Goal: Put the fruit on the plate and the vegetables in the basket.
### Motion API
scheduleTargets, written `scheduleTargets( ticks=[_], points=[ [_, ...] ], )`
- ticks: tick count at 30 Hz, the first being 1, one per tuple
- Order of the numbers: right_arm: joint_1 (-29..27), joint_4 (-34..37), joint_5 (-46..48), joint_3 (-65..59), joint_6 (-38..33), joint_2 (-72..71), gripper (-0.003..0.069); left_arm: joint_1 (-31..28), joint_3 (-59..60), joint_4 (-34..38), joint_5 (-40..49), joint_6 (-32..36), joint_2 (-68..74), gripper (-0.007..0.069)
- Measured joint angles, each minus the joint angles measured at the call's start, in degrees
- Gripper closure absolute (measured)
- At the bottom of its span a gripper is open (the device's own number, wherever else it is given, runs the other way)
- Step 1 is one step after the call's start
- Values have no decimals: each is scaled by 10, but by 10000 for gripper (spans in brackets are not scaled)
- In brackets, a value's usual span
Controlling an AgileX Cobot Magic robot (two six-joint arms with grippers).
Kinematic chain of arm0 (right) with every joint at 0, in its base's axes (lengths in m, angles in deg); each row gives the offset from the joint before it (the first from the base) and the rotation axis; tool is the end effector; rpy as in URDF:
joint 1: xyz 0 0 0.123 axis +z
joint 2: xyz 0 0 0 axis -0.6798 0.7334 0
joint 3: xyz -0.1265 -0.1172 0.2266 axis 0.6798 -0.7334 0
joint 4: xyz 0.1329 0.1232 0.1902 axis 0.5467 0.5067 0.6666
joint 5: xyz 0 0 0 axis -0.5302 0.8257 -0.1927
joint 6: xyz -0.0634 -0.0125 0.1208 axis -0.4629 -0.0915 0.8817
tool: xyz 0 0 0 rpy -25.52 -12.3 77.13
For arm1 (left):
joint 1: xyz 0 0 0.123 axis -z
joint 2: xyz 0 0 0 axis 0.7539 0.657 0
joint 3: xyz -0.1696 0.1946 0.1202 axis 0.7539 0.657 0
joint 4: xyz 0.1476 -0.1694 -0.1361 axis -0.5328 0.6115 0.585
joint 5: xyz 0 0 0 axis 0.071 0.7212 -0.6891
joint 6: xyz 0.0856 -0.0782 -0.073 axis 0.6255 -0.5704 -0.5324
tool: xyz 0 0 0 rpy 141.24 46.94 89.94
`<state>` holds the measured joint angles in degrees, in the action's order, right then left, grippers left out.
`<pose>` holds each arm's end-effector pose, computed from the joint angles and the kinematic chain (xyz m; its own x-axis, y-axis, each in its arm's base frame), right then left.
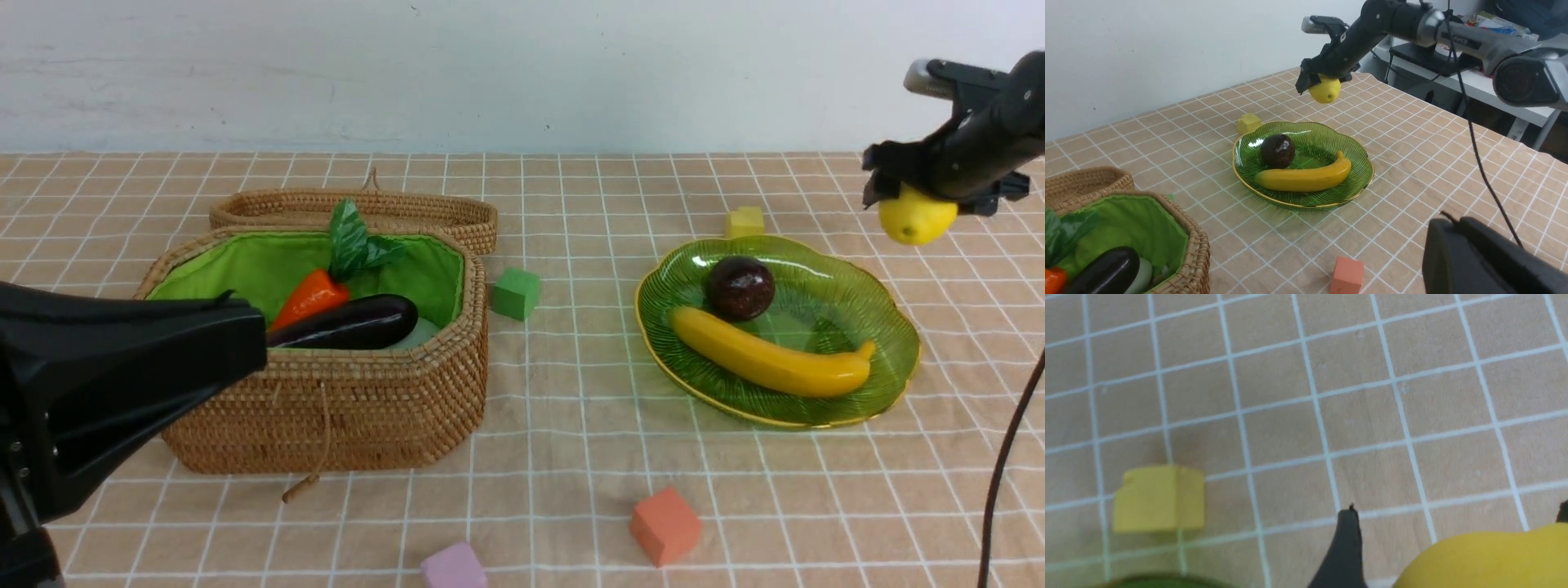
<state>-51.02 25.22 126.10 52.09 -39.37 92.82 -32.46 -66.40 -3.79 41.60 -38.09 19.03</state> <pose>0.5778 -0.0635 0.2041 -0.7633 0.2128 -0.6100 0.1329 0.9757 0.1742 0.1415 -0.1087 0.3715 -0.2022 0.0264 -0.9790 0.6839 0.7193 -0.1219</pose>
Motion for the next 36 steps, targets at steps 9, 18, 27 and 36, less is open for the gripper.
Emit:
scheduleTargets(
  ticks=[9,18,27,36],
  points=[
    [66,26,179,1,-23,-12,60,0,0,0,6,0,0,627],
    [88,12,184,-1,-10,-12,-19,0,0,0,17,0,0,627],
    [88,14,185,-30,-2,-152,149,0,0,-13,-28,0,-13,627],
    [88,8,186,-342,-10,-508,540,0,118,-50,-162,-5,-184,638]
  ],
)
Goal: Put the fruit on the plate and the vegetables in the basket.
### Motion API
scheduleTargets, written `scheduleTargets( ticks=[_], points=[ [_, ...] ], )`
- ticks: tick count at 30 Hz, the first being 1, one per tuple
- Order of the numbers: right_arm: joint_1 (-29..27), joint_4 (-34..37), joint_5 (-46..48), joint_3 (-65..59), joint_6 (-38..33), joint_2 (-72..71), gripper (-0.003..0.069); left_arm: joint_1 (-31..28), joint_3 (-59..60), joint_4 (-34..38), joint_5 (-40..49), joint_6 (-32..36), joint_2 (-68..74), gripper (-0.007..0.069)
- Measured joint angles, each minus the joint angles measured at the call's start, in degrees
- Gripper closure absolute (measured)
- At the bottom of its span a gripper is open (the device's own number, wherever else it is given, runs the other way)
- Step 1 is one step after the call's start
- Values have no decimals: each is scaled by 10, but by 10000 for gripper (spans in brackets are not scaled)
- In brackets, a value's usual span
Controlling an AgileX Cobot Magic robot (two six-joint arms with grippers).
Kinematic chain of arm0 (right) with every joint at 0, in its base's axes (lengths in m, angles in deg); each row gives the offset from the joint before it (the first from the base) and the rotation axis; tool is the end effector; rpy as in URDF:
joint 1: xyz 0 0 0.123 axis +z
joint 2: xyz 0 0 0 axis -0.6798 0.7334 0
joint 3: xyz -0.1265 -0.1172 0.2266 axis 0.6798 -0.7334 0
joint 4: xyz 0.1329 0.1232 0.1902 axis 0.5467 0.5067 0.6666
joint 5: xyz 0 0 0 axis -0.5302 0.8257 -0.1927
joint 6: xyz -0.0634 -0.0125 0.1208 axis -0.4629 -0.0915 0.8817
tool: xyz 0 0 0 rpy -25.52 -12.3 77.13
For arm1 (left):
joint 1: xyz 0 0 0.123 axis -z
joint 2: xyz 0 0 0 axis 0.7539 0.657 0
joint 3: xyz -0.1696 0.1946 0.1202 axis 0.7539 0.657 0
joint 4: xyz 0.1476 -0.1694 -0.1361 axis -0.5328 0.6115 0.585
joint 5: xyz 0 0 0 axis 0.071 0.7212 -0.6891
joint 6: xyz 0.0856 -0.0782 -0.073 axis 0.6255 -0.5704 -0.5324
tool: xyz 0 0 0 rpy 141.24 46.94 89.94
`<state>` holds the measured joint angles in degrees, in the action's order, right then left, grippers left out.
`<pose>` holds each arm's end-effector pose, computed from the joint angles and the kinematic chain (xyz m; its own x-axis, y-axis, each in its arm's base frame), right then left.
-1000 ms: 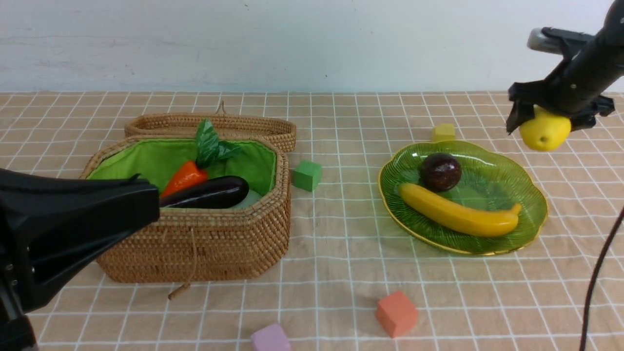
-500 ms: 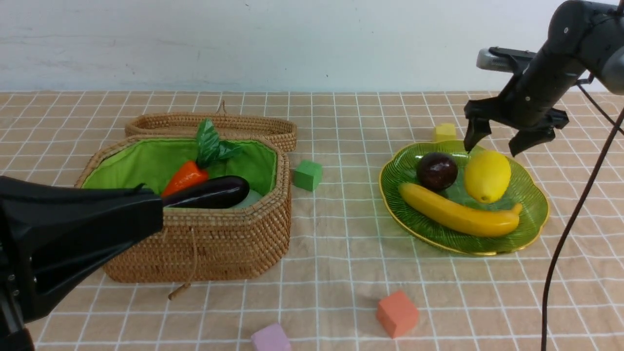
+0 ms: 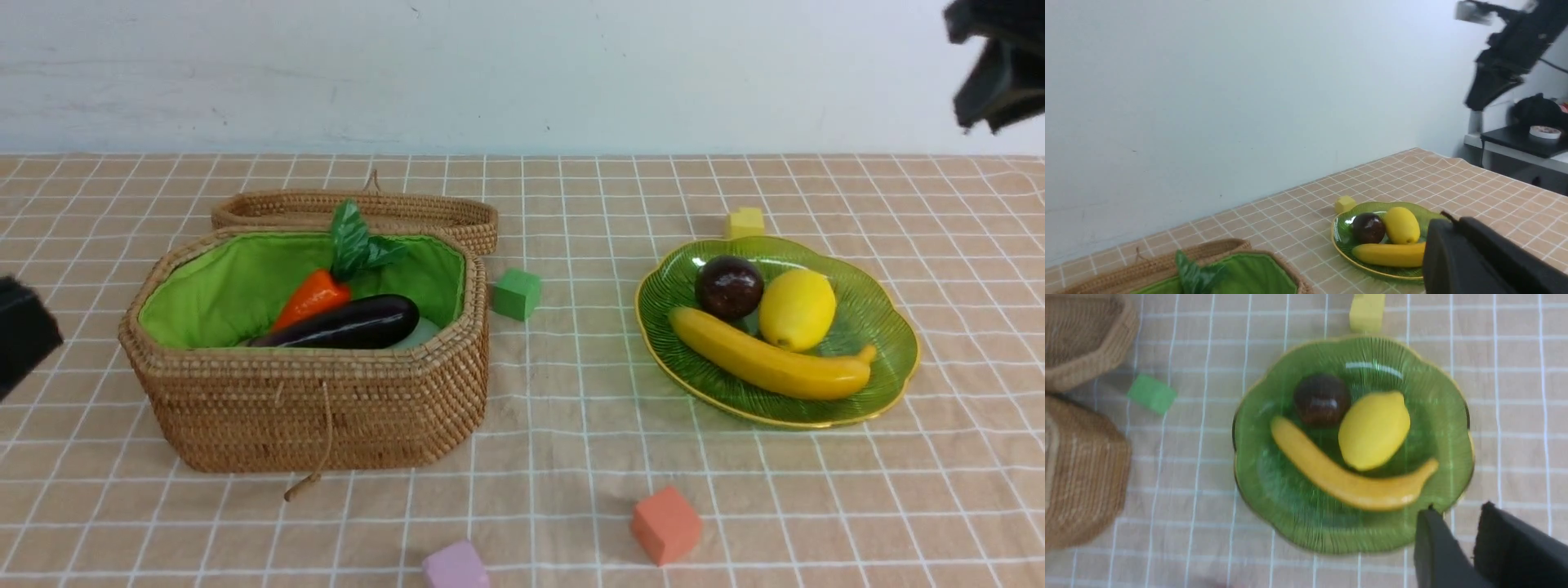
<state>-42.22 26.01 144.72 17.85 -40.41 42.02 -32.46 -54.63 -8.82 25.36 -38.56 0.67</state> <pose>0.3466 0.0286 0.3978 -0.8080 0.0290 -0.5885 -0.0874 0.9819 0.1683 0.1033 -0.0656 0.3608 0.0808 -0.0508 -0.9954 0.5108 0.8597 -0.0024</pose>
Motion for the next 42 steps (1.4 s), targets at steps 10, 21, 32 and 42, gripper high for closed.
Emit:
scheduleTargets(
  ticks=[10,21,32,42],
  points=[
    [0,-22,-66,-418,9,-398,597,0,165,67,-81,-2,-93,638],
    [0,-31,-259,-608,14,-665,582,0,209,82,-90,-2,-96,638],
    [0,-29,-367,-736,14,-745,512,0,209,83,-91,-2,-96,638],
    [-6,-130,-557,-899,14,-771,505,0,209,83,-92,-2,-96,638]
  ],
)
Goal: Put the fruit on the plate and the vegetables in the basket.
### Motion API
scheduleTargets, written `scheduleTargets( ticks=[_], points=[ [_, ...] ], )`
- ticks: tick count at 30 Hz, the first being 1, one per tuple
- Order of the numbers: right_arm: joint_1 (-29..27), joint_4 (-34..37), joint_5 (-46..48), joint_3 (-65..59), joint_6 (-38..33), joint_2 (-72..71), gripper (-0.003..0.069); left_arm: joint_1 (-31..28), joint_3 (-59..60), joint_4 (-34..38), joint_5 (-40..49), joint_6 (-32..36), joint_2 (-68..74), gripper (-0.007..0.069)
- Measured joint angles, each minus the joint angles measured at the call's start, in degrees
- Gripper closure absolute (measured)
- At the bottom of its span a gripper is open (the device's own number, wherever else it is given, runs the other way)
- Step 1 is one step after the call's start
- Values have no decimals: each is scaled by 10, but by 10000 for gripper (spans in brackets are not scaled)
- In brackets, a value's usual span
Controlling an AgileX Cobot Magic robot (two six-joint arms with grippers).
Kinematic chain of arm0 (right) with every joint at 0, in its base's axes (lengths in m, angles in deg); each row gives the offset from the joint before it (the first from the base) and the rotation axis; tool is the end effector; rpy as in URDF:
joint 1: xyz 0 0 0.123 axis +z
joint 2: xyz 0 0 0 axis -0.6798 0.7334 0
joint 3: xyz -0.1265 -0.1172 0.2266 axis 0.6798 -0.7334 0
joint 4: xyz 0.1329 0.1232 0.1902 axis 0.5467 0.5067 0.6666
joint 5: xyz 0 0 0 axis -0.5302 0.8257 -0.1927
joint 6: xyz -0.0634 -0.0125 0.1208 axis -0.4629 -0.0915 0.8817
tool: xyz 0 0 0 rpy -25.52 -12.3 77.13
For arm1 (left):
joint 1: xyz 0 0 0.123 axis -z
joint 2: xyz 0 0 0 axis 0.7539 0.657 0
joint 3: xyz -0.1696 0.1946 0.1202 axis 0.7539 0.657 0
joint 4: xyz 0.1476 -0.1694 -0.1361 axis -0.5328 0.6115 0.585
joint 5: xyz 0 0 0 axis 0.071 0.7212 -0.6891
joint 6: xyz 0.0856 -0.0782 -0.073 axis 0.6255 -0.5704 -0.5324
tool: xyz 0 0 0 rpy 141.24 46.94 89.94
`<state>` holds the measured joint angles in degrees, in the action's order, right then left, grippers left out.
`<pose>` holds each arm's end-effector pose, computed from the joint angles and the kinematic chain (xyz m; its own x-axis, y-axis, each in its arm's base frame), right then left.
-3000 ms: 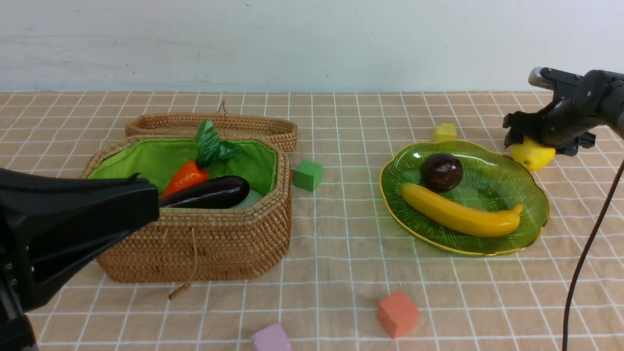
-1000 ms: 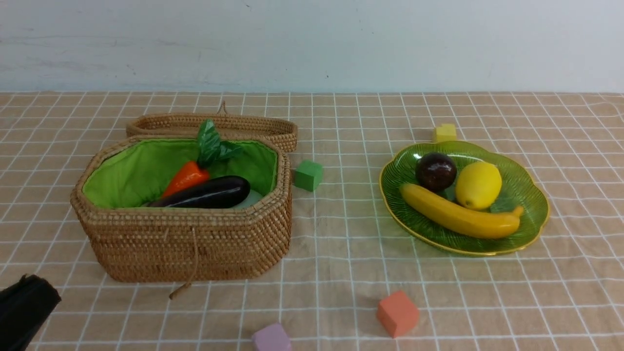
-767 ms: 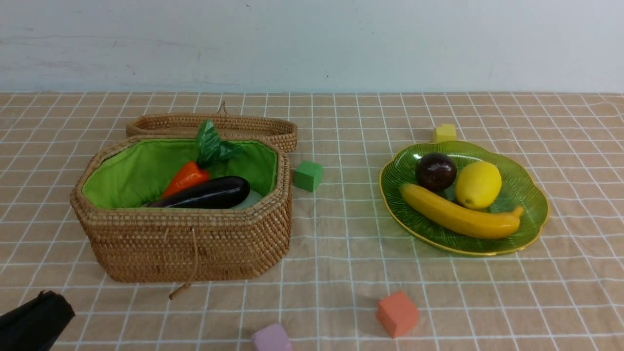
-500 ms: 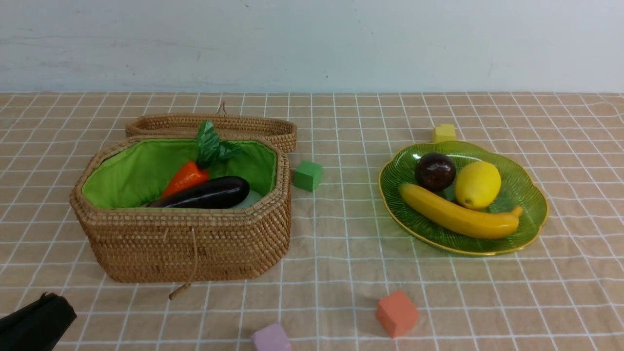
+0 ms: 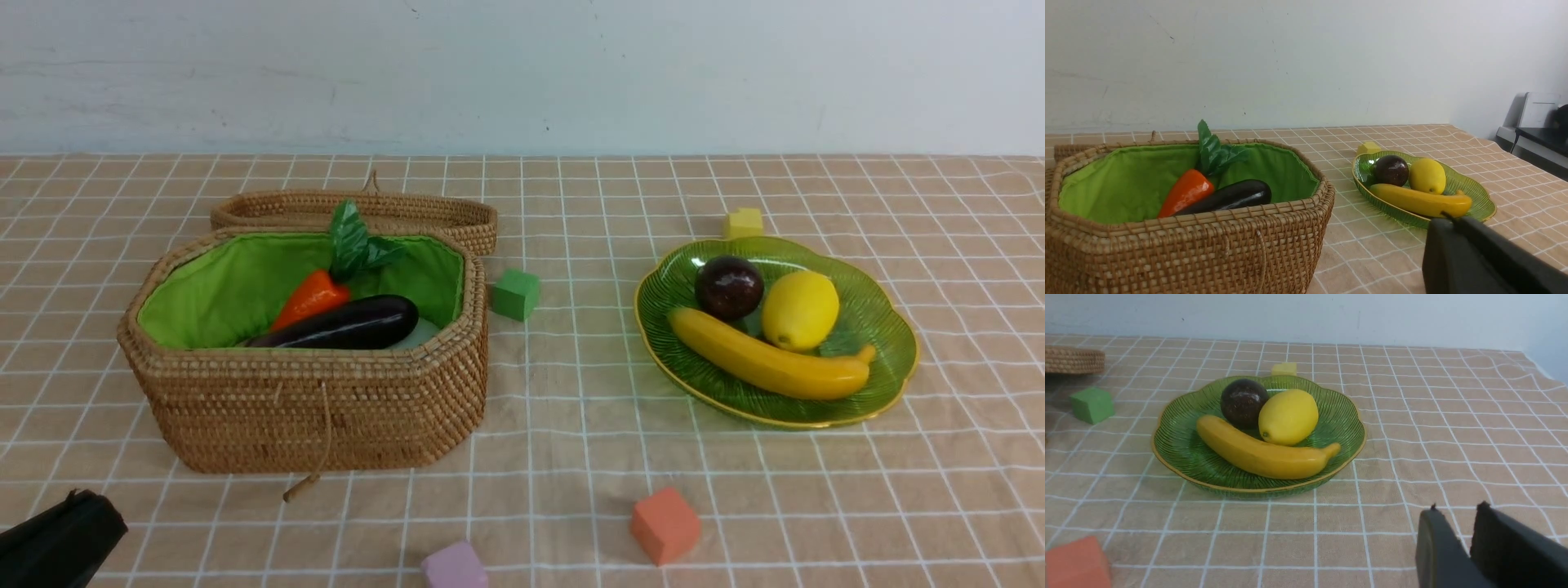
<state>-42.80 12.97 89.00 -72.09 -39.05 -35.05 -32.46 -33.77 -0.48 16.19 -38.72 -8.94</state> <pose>0.1224 -0.0012 0.2260 -0.1908 -0.0339 -0.9811 0.0026 0.9994 -0.0350 0.1089 -0.0526 0.2580 -0.0528 -0.1852 -0.9813 0.4141 0.8901 -0.1903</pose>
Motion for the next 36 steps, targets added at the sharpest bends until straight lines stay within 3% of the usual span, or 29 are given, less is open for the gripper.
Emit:
scheduleTargets(
  ticks=[4,6,11,36],
  points=[
    [-15,14,-56,-91,0,-69,512,0,0,0,0,0,0,638],
    [-17,24,-41,-106,8,-91,533,0,0,0,0,0,0,638],
    [-17,33,37,-111,10,-105,672,0,0,0,0,0,0,638],
    [-17,38,52,-109,16,-105,676,0,0,1,-1,0,0,627]
  ],
)
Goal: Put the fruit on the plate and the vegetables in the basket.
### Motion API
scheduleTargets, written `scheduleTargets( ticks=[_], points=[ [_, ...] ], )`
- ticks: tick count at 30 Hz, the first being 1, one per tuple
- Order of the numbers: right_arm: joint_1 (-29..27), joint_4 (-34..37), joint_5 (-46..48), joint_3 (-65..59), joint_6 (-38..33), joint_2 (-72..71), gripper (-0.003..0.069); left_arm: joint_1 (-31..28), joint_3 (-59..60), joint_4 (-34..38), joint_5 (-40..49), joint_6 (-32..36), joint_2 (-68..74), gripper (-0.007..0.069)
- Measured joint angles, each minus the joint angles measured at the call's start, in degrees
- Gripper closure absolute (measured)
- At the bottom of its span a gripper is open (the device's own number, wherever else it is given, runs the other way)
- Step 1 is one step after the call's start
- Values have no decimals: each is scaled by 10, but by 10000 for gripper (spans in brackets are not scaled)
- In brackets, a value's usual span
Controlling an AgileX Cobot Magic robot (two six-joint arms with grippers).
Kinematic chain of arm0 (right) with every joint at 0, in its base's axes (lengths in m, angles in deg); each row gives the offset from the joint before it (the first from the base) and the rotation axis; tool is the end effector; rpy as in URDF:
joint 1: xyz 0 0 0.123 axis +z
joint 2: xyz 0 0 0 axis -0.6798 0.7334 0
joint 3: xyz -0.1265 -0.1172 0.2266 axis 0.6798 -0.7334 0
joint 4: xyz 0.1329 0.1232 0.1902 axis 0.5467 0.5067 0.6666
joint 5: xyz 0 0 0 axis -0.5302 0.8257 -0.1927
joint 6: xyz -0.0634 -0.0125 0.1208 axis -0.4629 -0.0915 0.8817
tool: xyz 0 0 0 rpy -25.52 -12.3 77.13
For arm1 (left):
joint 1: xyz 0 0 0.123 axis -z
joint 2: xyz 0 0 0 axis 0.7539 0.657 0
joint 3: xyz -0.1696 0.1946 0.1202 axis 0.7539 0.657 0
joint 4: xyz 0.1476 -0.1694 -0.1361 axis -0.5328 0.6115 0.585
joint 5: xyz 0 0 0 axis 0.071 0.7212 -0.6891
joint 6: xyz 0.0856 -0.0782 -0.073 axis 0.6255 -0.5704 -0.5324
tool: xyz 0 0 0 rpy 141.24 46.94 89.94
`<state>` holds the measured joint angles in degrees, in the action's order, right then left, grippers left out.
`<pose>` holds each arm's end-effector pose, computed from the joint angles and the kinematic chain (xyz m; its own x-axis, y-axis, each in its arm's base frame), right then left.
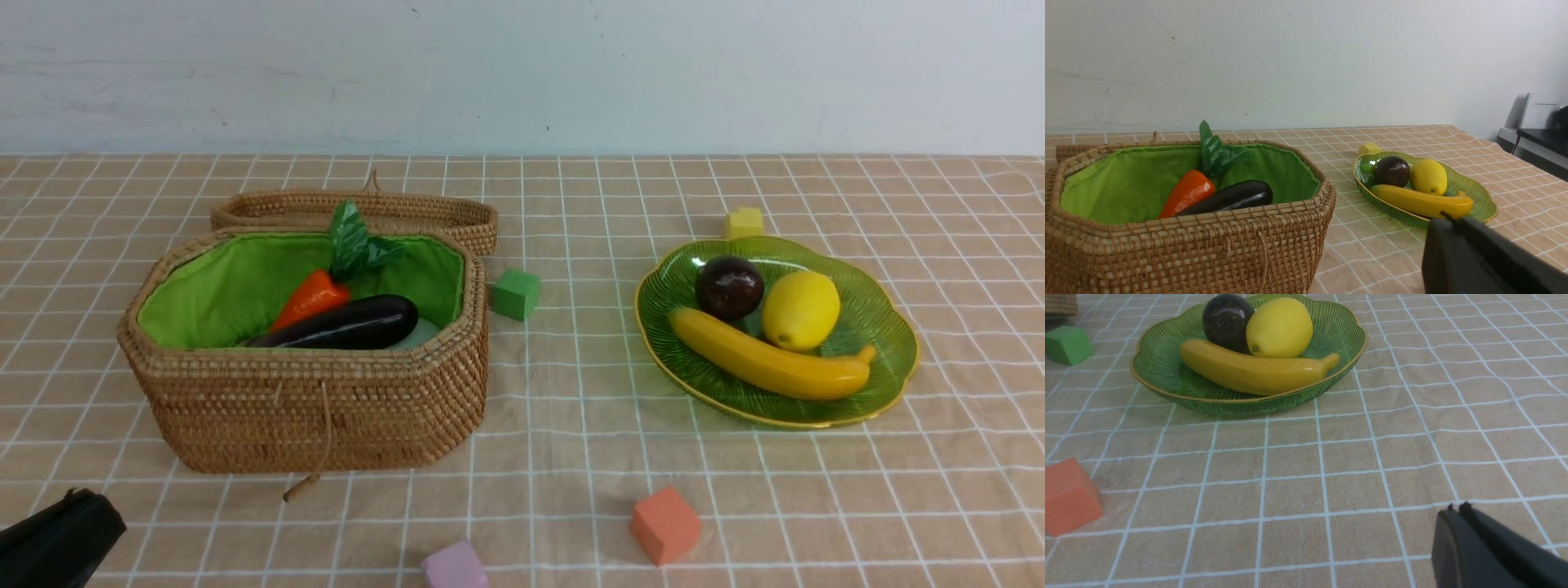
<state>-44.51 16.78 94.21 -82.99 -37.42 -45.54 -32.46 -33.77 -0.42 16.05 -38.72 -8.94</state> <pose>0.1083 -0.0016 0.1603 -0.2841 0.0661 -0.9565 0.0353 0.9977 0.0585 0.1090 -0.0523 0.2582 -0.0515 -0.1869 -0.9810 0.4125 0.8906 -0.1913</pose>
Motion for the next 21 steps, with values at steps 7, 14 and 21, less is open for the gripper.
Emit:
scheduleTargets(
  ticks=[7,14,21],
  points=[
    [0,1,0,0,0,0,676,-1,10,-4,-42,-14,0,623],
    [0,1,0,0,0,0,676,-83,20,-260,-48,-234,-16,638],
    [0,1,1,0,0,0,676,-134,102,-563,52,-568,-84,638]
  ],
)
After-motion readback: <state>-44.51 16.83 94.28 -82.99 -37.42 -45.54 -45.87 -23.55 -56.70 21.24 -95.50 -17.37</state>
